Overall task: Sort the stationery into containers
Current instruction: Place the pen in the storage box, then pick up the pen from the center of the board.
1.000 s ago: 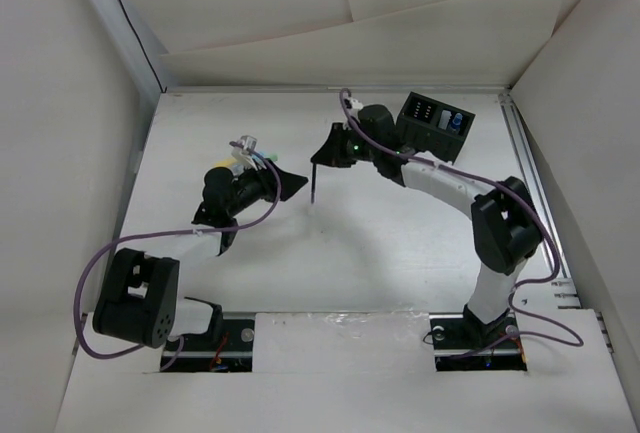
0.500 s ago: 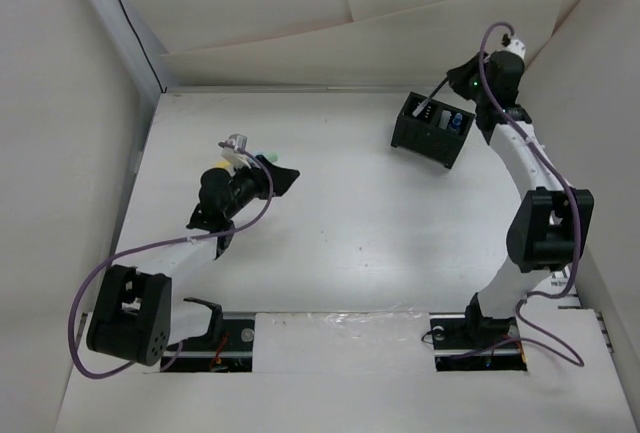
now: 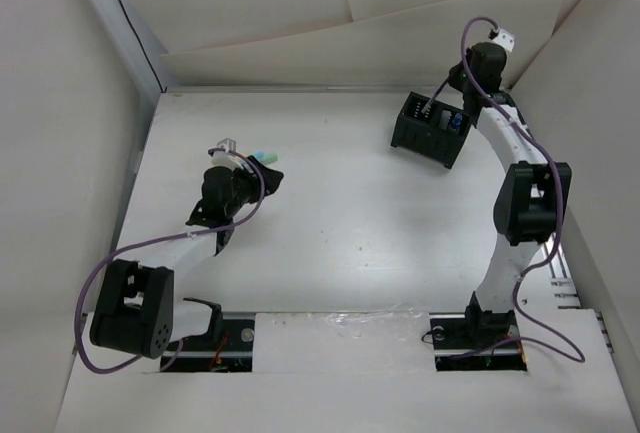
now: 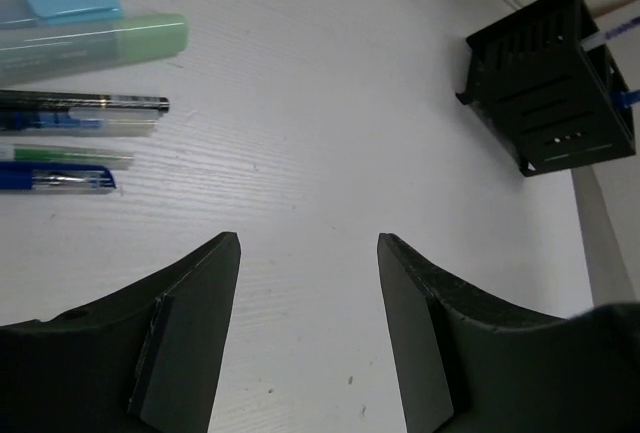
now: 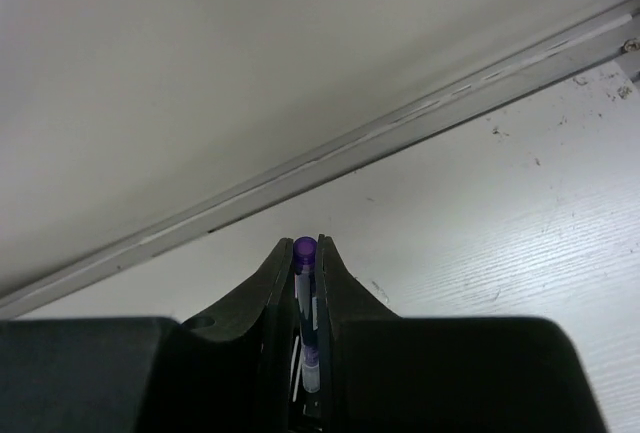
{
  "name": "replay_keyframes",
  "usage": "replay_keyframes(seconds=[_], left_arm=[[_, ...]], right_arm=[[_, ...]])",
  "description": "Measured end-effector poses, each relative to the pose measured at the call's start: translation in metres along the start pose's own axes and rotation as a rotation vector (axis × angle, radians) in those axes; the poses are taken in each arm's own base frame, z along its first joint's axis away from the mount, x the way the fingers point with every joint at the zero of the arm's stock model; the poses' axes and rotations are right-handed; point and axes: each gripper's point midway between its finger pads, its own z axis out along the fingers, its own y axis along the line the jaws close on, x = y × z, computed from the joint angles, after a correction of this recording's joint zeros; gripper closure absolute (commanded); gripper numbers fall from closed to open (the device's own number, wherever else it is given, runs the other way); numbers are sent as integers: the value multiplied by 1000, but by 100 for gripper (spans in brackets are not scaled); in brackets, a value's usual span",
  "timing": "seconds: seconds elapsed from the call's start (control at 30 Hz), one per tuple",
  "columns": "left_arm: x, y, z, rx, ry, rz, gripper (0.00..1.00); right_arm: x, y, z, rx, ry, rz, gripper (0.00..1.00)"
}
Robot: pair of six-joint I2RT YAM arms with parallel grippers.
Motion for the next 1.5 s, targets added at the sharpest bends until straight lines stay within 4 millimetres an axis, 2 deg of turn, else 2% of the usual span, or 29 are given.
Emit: replay_keyframes(seconds=[0.03,0.13,0.17,0.3,0.4,0.53,0.63,0.73,0.87,1.03,1.13,1.4,1.5], left_arm=[[0,5,1,-30,-3,-5,46],[-5,21,1,-128,-21,-16,46],[-6,30,0,-179,-32,-24,48],[-15,46,-1,-291,-67,-44,51],[-16,62,0,-378,-78,-65,56],[-7,83,1,-482,-66,-104,63],[-3,98,3,-563,-60,-151,67],[-7,113,4,-635,-66,-222,73],[-20,133,2,-690,-97,-321,73],[-34,152,-6,-719,-141,-420,74],[-39,161,-10,-733,-158,-462,78],[-23,191,-13,-819,-117,-540,87],[-28,204,-16,-824,-132,-590,89]], right_arm=[[4,3,-1,6,1,-16,100],[19,17,-4,9,12,-58,82],[24,23,-5,7,15,-71,68],[44,39,-12,10,31,-116,41],[60,40,-22,18,57,-139,33],[63,36,-48,28,70,-139,32],[54,37,-78,21,54,-119,34],[46,48,-111,-19,29,-98,34],[46,67,-137,-82,21,-90,36],[67,66,-145,-106,69,-103,36],[77,65,-146,-116,95,-109,36],[84,72,-153,-177,128,-108,36],[86,75,-154,-198,140,-107,37]])
